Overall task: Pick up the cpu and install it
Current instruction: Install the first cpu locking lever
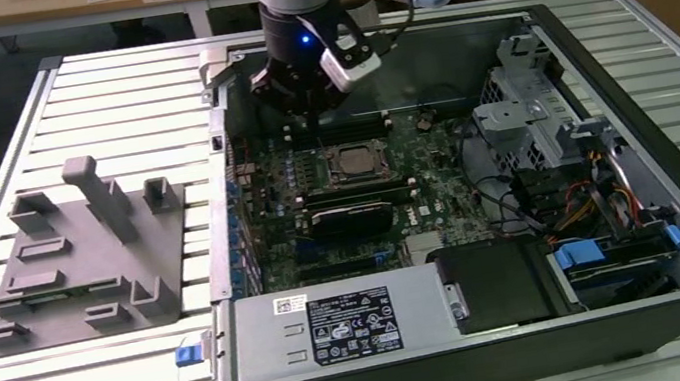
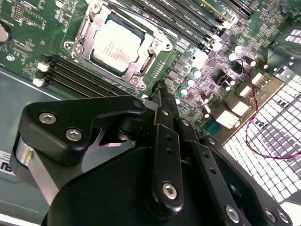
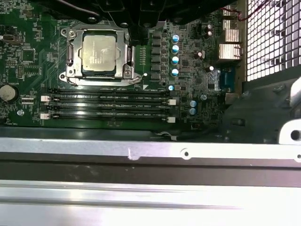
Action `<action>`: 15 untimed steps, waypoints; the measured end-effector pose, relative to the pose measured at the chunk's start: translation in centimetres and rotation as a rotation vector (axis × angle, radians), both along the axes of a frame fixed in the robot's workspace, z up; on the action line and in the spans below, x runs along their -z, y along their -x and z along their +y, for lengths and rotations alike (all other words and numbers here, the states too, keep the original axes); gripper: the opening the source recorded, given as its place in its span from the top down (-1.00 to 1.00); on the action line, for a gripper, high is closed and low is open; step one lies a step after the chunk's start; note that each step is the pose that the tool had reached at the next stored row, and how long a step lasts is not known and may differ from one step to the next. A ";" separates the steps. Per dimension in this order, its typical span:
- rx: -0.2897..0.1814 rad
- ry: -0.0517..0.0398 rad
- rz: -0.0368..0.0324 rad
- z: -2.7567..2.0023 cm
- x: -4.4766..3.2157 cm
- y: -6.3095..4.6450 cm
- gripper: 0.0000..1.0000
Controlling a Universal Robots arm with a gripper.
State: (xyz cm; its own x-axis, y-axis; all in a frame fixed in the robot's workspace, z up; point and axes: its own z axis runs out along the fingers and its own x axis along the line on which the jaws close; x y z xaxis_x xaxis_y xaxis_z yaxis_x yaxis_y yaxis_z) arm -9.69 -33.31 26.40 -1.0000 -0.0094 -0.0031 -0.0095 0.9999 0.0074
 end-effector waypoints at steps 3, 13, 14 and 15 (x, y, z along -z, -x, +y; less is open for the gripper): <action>0.000 0.0000 0.0000 0.36 0.01 0.3 0.79; 0.000 0.0000 -0.0001 1.12 0.08 1.0 0.79; 0.000 -0.0001 -0.0001 1.25 0.10 1.1 0.79; 0.000 -0.0001 -0.0001 1.40 0.13 1.1 0.79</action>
State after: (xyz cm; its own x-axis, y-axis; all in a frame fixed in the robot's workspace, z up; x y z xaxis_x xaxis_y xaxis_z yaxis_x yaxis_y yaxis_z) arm -10.80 -31.91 26.27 -0.9999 -0.0095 -0.0032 -0.0095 0.9999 0.0075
